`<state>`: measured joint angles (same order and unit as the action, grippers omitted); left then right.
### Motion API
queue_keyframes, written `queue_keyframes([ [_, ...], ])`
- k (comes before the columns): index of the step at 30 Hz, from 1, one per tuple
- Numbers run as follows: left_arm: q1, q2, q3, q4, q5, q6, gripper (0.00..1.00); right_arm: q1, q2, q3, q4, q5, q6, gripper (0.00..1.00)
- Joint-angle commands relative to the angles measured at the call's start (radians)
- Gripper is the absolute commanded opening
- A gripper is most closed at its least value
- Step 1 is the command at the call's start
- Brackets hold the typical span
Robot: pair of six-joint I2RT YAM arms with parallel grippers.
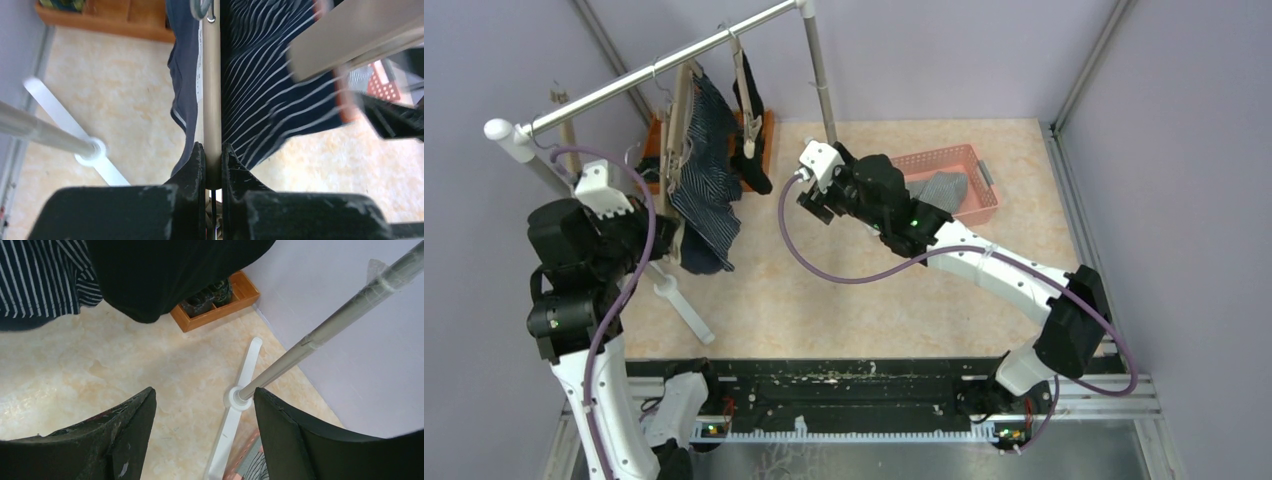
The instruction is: Remove the underwear clipped to the hanger
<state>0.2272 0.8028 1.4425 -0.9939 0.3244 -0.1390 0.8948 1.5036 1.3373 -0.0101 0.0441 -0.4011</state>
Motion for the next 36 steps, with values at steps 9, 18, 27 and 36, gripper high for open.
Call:
queue_keyframes([
  [9, 0.004, -0.225, -0.359, -0.069, 0.134, -0.088, 0.00, 0.009, 0.004, 0.249, -0.057, 0.120, -0.004, 0.73],
  [18, 0.003, -0.393, -0.585, 0.116, 0.548, -0.111, 0.00, 0.009, 0.032, 0.366, -0.128, 0.096, -0.003, 0.74],
  [27, 0.004, -0.489, -0.709, 0.089, 0.863, -0.028, 0.00, -0.173, 0.056, 0.505, -0.307, -0.171, 0.116, 0.78],
  [36, 0.003, -0.507, -0.737, -0.122, 0.985, 0.135, 0.00, -0.320, 0.092, 0.541, -0.487, -0.439, 0.048, 0.83],
])
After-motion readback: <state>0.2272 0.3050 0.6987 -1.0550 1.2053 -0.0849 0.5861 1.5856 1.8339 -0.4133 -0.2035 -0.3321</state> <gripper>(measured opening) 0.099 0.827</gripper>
